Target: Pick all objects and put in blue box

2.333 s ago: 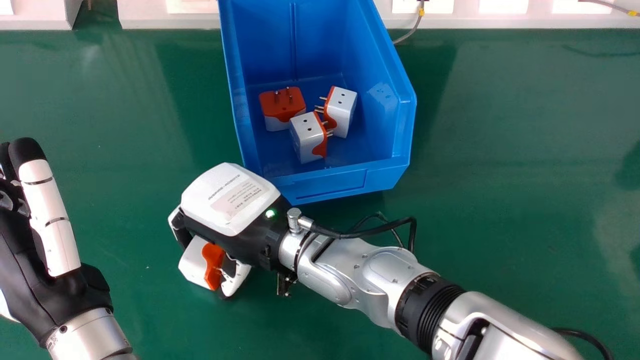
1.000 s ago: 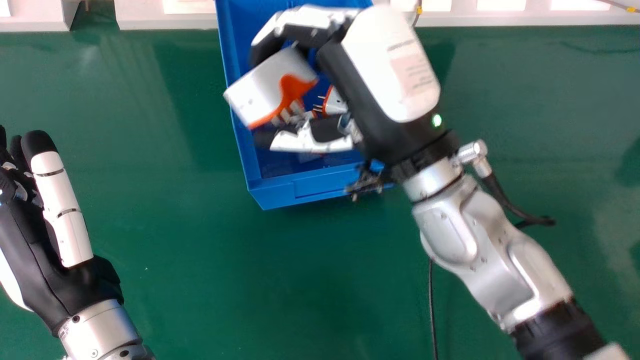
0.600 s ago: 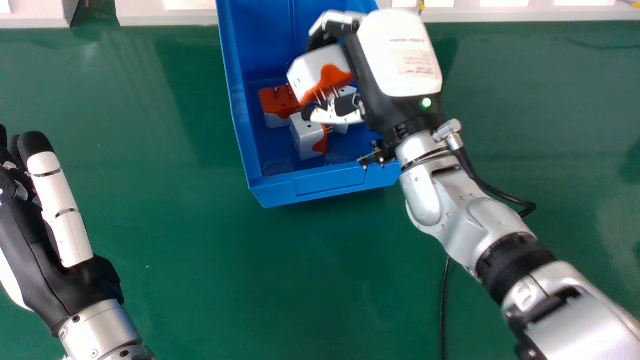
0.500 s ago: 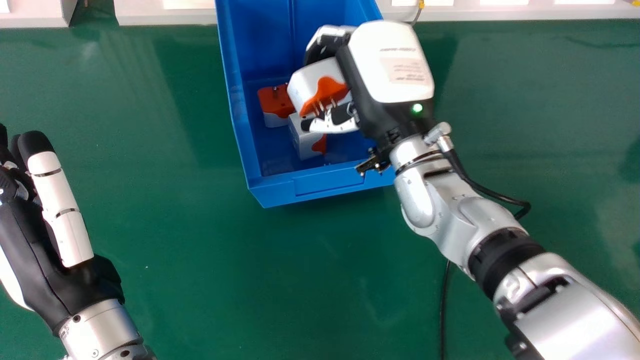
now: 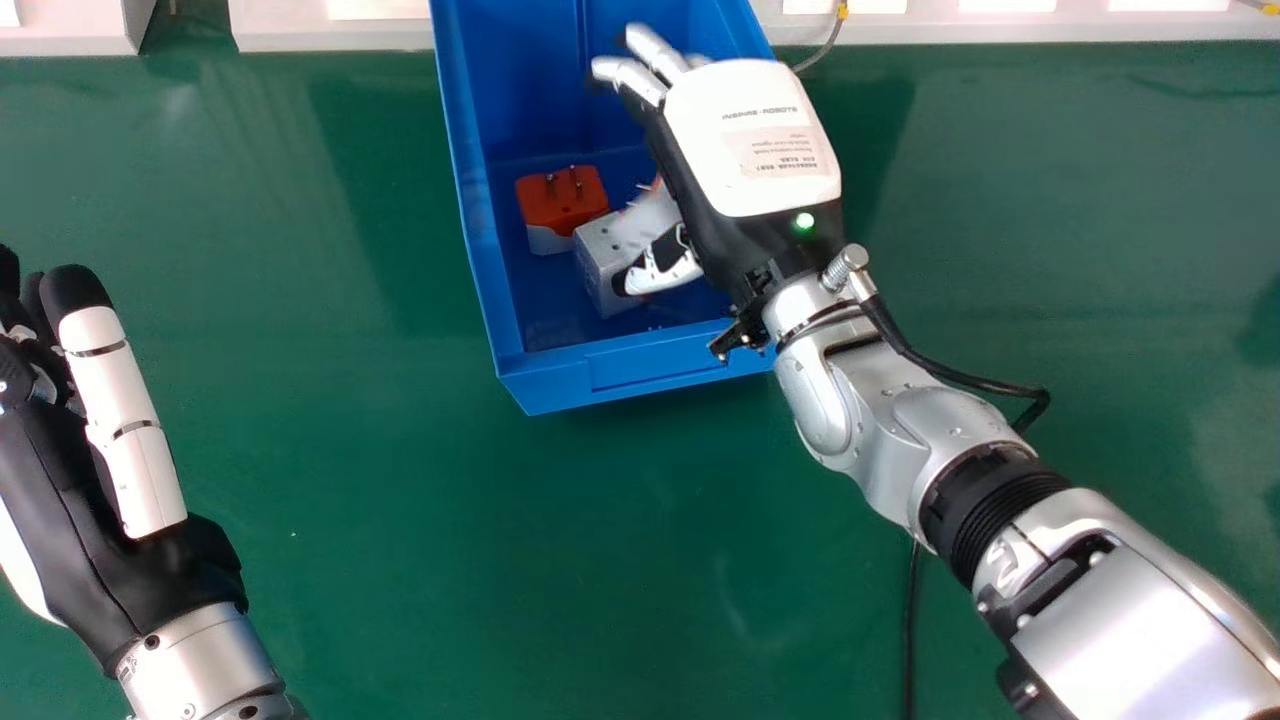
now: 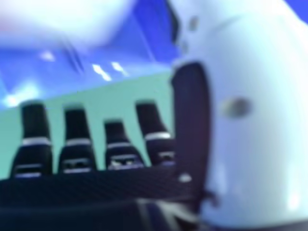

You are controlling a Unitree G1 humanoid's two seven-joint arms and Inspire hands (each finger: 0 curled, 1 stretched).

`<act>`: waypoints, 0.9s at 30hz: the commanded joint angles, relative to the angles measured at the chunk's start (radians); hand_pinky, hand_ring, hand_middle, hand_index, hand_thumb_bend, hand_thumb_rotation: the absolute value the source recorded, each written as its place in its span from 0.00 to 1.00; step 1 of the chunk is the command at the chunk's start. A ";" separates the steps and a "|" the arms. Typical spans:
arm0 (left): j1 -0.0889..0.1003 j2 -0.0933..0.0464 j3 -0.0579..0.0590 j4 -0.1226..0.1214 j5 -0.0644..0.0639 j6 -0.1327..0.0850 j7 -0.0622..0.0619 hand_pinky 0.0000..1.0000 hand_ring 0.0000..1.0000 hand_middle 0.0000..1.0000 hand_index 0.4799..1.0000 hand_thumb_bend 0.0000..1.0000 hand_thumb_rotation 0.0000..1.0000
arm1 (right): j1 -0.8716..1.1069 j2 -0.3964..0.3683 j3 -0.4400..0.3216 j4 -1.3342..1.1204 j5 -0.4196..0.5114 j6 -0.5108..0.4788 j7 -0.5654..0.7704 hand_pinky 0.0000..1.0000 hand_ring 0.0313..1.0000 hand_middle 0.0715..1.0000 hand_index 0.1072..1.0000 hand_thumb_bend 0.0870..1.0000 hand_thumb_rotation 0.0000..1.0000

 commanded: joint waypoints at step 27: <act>0.080 -0.082 -0.049 -0.046 -0.005 -0.004 -0.033 0.94 0.97 0.97 0.93 0.52 0.78 | 0.955 -0.014 -0.211 -1.043 0.712 -0.261 0.155 0.94 0.99 1.00 1.00 0.60 0.76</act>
